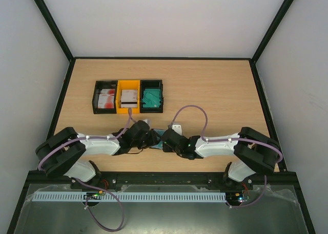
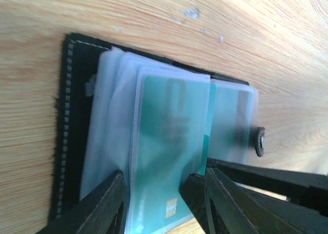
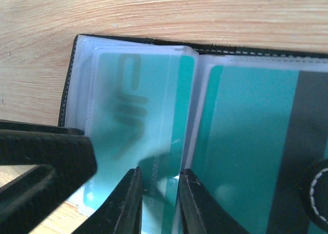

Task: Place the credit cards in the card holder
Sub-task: Turn over the card slot in the card holder.

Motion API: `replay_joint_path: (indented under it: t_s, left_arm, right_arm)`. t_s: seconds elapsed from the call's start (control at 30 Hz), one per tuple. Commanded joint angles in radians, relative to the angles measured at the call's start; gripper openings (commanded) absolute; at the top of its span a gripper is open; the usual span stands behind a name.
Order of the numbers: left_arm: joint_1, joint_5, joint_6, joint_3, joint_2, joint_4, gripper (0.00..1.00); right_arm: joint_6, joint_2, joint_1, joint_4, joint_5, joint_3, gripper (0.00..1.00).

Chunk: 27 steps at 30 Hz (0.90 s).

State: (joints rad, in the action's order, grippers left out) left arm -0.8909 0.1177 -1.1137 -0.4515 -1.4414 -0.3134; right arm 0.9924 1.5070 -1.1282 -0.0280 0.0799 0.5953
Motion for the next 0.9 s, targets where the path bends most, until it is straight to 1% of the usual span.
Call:
replay_joint_path:
  t_s: [0.0,0.17,0.33,0.4,0.47,0.57,0.73,0.87]
  left_arm:
    - [0.003,-0.088,-0.015,-0.003,0.019,0.142,0.45]
    - [0.004,-0.067,-0.012,0.008,0.015,0.125,0.44]
    - [0.003,0.006,-0.002,0.007,-0.024,0.062,0.44]
    - [0.003,0.001,-0.026,0.001,-0.044,0.082,0.45]
    - [0.005,-0.022,-0.067,0.006,-0.06,0.111,0.48]
    - [0.003,-0.018,-0.109,0.035,-0.068,0.08,0.49]
    - [0.005,0.049,-0.139,0.078,-0.071,-0.047,0.49]
    - [0.01,0.099,-0.188,0.148,-0.034,-0.224,0.46]
  right_arm:
    - [0.009,0.033,-0.006,0.019,-0.004,-0.005,0.17]
    - [0.015,0.047,-0.006,0.021,-0.009,-0.001,0.1]
    - [0.029,0.045,-0.004,0.011,-0.009,-0.009,0.08]
    - [0.039,0.043,0.002,-0.009,-0.02,-0.02,0.07]
    - [0.048,0.04,0.007,-0.03,-0.032,-0.036,0.07]
    - [0.061,0.036,0.021,-0.069,-0.061,-0.062,0.07]
    - [0.087,0.031,0.05,-0.149,-0.124,-0.117,0.04]
    - [0.099,0.016,0.075,-0.199,-0.17,-0.155,0.04]
